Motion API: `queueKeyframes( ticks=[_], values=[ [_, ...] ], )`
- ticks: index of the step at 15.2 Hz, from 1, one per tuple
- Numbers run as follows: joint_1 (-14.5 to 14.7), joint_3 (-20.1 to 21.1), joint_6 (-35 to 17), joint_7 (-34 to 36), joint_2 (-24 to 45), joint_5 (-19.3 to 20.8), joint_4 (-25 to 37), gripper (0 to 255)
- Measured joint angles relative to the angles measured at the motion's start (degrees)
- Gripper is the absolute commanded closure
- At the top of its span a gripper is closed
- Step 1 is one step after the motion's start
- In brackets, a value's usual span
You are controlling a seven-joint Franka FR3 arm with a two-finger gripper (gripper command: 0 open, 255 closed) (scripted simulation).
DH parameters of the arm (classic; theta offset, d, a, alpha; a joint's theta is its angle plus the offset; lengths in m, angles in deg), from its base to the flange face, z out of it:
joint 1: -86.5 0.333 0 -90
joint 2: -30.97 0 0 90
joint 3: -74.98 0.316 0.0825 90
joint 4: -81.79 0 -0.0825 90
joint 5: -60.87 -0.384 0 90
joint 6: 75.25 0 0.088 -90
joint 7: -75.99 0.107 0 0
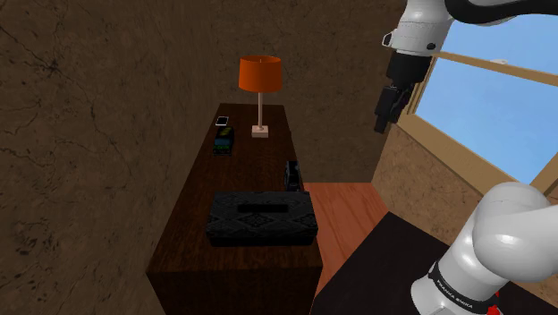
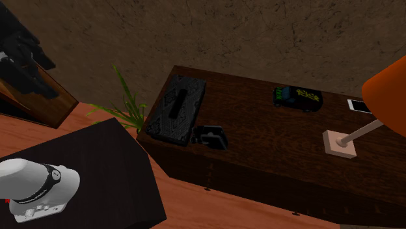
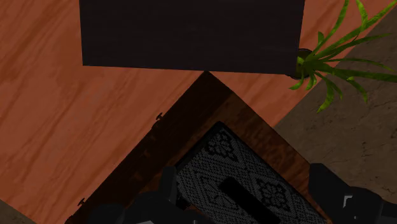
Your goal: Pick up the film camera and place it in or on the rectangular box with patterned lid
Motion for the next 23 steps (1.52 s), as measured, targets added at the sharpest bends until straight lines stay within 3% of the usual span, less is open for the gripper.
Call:
queueKeyframes(
  ticks=[4,10,16,23],
  values=[
    [-0.5,0.9,-4.7,1.6,1.1,-0.1,-2.9,0],
    [-2.1,3.2,-18.3,6.0,7.4,0.0,-8.3,0],
    [-4.4,5.3,-32.5,10.7,16.8,1.2,-11.2,0],
    [-7.9,8.1,-48.1,18.4,31.8,5.1,-9.8,0]
  ],
)
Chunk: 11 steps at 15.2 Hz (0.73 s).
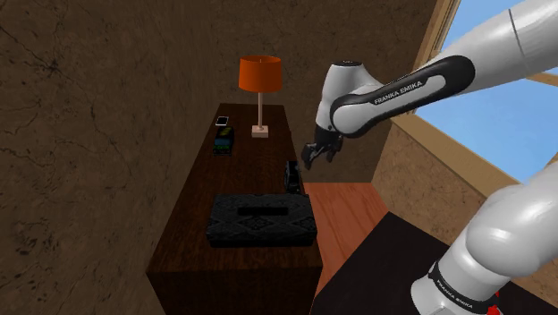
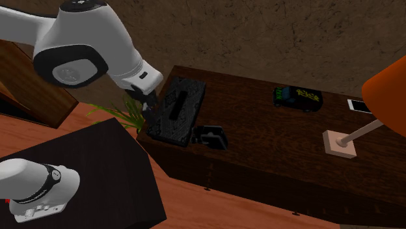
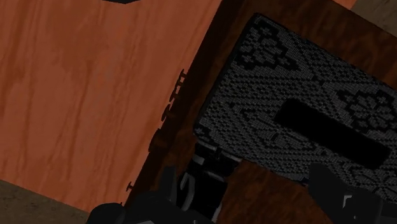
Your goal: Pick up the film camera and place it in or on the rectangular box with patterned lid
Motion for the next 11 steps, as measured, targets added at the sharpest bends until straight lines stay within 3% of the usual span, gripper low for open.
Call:
queueKeyframes(
  ticks=[6,11],
  values=[
    [-3.1,1.2,-10.2,9.2,13.8,7.5,4.8,0],
    [-3.7,-0.5,-16.0,17.9,24.7,15.6,10.4,0]
  ],
)
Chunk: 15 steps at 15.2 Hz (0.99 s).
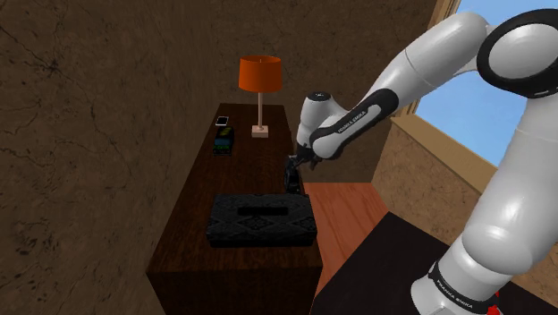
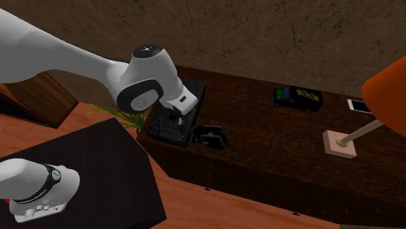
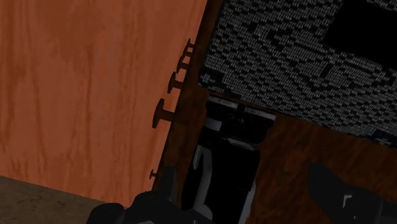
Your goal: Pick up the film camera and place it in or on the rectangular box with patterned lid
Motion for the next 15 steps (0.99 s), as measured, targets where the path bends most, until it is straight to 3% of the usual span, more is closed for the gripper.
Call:
queueKeyframes(
  ticks=[4,15],
  values=[
    [1.5,-2.9,-2.7,6.6,9.0,5.4,6.8,0],
    [2.6,-5.5,-6.8,9.5,16.5,8.8,10.4,0]
  ],
)
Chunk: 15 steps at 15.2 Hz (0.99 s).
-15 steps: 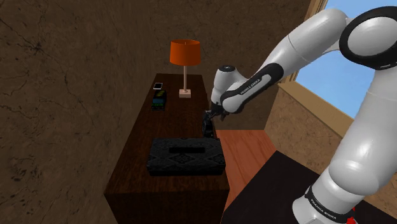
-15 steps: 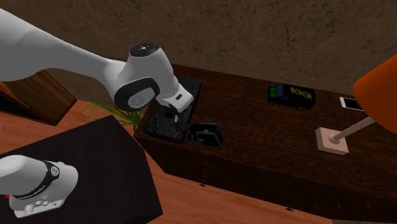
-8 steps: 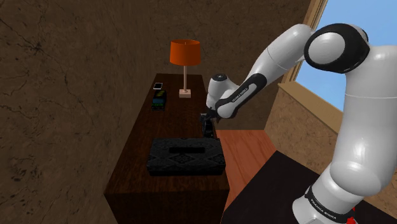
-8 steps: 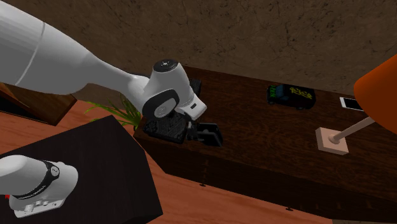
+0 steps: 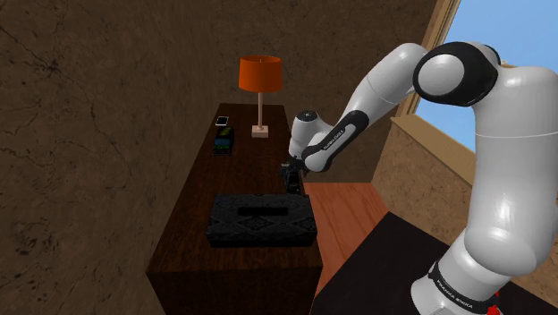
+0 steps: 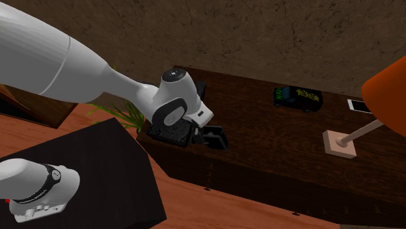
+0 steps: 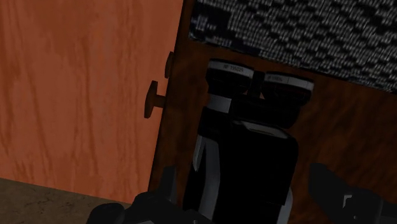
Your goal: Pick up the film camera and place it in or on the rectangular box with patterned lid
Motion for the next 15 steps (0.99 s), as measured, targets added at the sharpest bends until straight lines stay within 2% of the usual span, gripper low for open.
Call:
queueKeyframes(
  ticks=[3,4,15],
  values=[
    [0.0,0.0,0.0,0.0,0.1,0.0,0.0,0],
    [0.0,0.0,0.0,0.0,0.1,0.0,0.0,255],
    [-0.1,0.1,0.2,-0.2,-0.2,-0.2,0.0,255]
  ],
)
